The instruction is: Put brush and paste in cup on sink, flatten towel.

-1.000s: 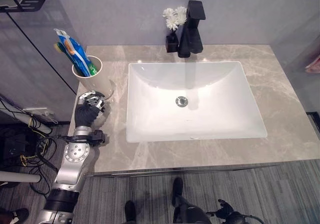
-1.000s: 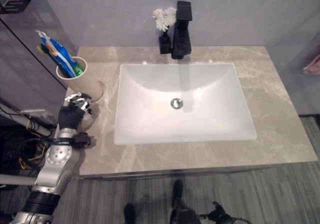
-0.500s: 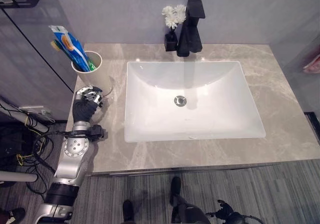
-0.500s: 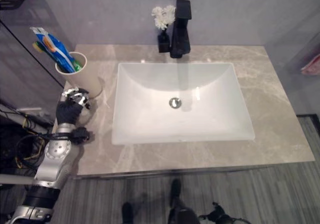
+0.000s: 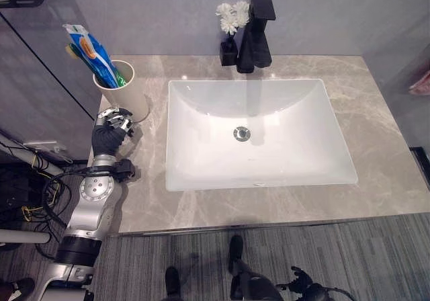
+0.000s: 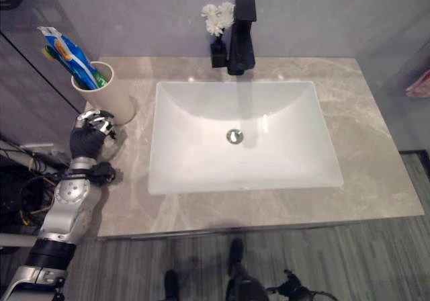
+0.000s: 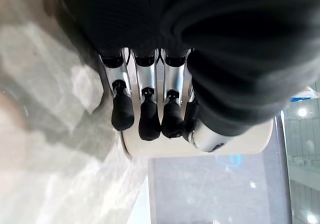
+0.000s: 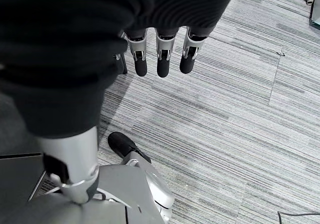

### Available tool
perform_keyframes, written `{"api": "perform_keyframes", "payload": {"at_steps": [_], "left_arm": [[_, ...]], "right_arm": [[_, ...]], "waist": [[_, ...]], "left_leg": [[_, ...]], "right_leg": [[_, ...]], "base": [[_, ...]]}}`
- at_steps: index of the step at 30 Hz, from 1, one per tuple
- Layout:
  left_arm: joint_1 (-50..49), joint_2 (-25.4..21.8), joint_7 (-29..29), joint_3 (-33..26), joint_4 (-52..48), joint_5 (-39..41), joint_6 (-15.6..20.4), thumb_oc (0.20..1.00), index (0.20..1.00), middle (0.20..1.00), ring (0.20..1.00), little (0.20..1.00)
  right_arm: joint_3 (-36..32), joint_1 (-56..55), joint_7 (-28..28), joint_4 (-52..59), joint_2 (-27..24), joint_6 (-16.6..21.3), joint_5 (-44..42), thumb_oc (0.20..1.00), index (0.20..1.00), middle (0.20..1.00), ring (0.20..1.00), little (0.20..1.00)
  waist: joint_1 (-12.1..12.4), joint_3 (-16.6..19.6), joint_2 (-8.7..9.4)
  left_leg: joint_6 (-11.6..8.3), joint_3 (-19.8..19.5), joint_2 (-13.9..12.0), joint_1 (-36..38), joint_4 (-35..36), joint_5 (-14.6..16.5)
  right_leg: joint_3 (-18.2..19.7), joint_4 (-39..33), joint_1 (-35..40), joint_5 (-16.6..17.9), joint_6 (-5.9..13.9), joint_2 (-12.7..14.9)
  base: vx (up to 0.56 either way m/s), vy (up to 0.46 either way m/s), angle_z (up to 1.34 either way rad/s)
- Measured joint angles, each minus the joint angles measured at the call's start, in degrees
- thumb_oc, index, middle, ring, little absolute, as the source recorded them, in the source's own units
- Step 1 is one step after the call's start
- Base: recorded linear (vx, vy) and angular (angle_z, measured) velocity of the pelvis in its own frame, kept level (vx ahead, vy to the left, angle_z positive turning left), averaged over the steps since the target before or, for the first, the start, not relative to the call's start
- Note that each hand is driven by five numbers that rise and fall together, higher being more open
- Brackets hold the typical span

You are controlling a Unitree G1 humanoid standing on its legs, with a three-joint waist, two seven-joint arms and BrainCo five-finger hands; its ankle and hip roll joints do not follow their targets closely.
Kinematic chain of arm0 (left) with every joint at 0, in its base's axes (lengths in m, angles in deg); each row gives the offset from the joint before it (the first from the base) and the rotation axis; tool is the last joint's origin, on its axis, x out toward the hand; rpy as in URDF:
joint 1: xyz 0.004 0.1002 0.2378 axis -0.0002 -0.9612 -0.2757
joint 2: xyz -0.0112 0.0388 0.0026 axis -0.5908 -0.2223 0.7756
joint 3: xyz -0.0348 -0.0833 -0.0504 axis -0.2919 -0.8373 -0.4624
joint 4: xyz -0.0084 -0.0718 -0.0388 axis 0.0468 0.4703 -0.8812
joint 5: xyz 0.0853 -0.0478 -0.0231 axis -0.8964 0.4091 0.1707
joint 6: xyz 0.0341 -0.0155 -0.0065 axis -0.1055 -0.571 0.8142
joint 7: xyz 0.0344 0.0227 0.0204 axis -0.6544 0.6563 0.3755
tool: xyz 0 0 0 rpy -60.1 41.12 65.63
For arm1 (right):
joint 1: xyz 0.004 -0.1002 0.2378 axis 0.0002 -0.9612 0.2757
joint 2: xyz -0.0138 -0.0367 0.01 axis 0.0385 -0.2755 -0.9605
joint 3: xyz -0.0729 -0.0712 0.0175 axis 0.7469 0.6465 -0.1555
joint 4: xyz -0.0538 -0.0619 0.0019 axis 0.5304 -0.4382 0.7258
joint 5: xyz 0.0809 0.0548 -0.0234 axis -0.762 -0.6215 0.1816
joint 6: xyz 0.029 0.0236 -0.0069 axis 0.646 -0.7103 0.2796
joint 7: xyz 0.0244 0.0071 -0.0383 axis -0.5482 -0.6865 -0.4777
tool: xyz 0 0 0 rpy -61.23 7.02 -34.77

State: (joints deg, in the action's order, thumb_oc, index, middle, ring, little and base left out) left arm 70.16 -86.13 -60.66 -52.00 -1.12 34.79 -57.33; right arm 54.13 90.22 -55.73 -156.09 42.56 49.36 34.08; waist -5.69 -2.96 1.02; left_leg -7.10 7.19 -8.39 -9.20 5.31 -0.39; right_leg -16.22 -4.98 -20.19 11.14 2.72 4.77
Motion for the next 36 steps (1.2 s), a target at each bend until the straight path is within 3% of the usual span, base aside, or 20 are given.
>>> {"api": "perform_keyframes", "payload": {"at_steps": [13, 26, 36], "left_arm": [[1.46, -2.84, -2.31, 0.57, 2.93, 4.57, -2.24, 0.2, 0.2, 0.2, 0.2, 0.2], [-3.58, -3.64, -5.57, 0.99, 4.25, 5.84, -3.84, 0.2, 0.2, 0.2, 0.2, 0.2], [-4.19, -4.27, -6.64, 1.01, 4.27, 6.71, -4.32, 0.2, 0.2, 0.2, 0.2, 0.2]], "right_arm": [[0.01, 0.05, -0.72, -0.07, -0.59, -0.52, 0.12, 1.0, 1.0, 1.0, 1.0, 1.0], [-0.02, -0.04, -1.89, -0.96, -1.81, -1.1, 0.73, 1.0, 1.0, 1.0, 1.0, 1.0], [-0.03, -0.2, -2.03, -2.04, -1.85, -1.09, 1.12, 1.0, 1.0, 1.0, 1.0, 1.0]], "waist": [[0.24, -0.09, -0.91], [0.36, 1.18, -3.71], [0.22, 1.25, -3.82]], "left_leg": [[-0.24, -0.01, 0.01, 0.82, -0.01, -0.19], [-0.31, -0.05, 0.01, 2.49, 0.23, -0.24], [-0.27, 0.0, -0.06, 3.16, 0.26, -0.22]], "right_leg": [[-0.03, 0.01, 0.69, 0.33, -0.43, 0.01], [-0.11, 0.0, 2.45, 0.2, -0.43, 0.02], [-0.04, -0.01, 3.09, 0.17, -0.48, -0.04]], "base": [[0.0, 0.0, 0.0], [0.0, 0.0, 0.01], [0.0, 0.0, 0.0]]}}
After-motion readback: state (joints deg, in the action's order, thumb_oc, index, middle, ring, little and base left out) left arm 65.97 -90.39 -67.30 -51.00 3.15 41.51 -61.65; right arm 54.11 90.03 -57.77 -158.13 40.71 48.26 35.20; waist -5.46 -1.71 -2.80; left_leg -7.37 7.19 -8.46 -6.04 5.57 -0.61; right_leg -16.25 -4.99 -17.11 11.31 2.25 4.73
